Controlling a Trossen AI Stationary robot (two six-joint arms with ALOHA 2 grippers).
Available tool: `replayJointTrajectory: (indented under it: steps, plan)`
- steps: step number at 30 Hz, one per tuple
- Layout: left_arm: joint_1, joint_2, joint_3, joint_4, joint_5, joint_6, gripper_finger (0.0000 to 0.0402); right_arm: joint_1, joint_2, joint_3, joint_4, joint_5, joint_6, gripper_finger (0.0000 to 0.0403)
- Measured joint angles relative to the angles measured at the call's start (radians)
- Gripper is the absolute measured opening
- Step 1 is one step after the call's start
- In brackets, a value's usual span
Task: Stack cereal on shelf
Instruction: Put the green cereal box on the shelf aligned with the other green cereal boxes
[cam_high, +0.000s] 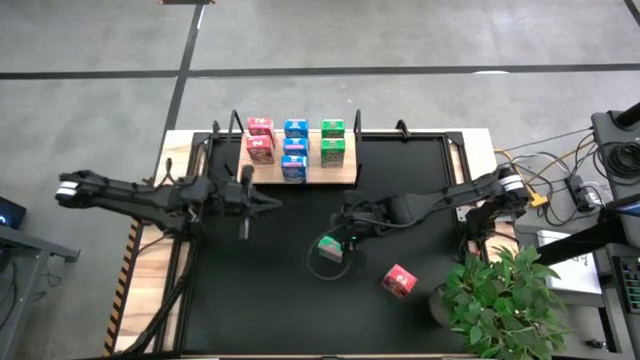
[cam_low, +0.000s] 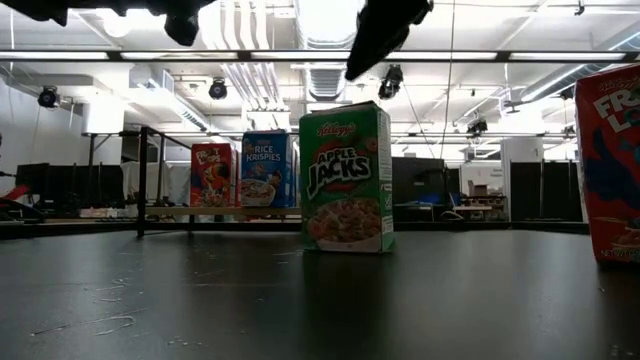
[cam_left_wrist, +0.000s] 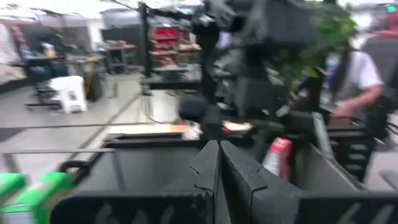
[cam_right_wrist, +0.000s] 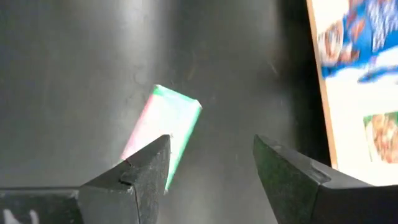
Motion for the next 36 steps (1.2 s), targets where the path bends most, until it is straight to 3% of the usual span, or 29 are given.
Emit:
replayJointTrajectory:
  steps: [8, 15, 21, 30, 36]
  plan:
    - [-0.129, 0.233, 0.140, 0.014, 0.000, -0.002, 0.0000, 0.006, -0.188, -0.286, 0.373, 0.005, -0.192, 0.0219]
    - [-0.139, 0.445, 0.312, -0.153, 0.000, -0.007, 0.0021, 0.007, -0.377, -0.548, 0.720, -0.003, -0.315, 0.0219]
    - [-0.139, 0.612, 0.439, -0.283, 0.000, -0.007, 0.0088, 0.007, -0.507, -0.691, 0.892, -0.043, -0.361, 0.0219]
    - [-0.135, 0.811, 0.524, -0.297, -0.044, 0.086, 0.0224, 0.007, -0.588, -0.785, 0.925, -0.083, -0.377, 0.0219]
    - [-0.120, 0.856, 0.528, -0.308, -0.046, 0.110, 0.0255, 0.007, -0.567, -0.786, 0.940, -0.086, -0.390, 0.0219]
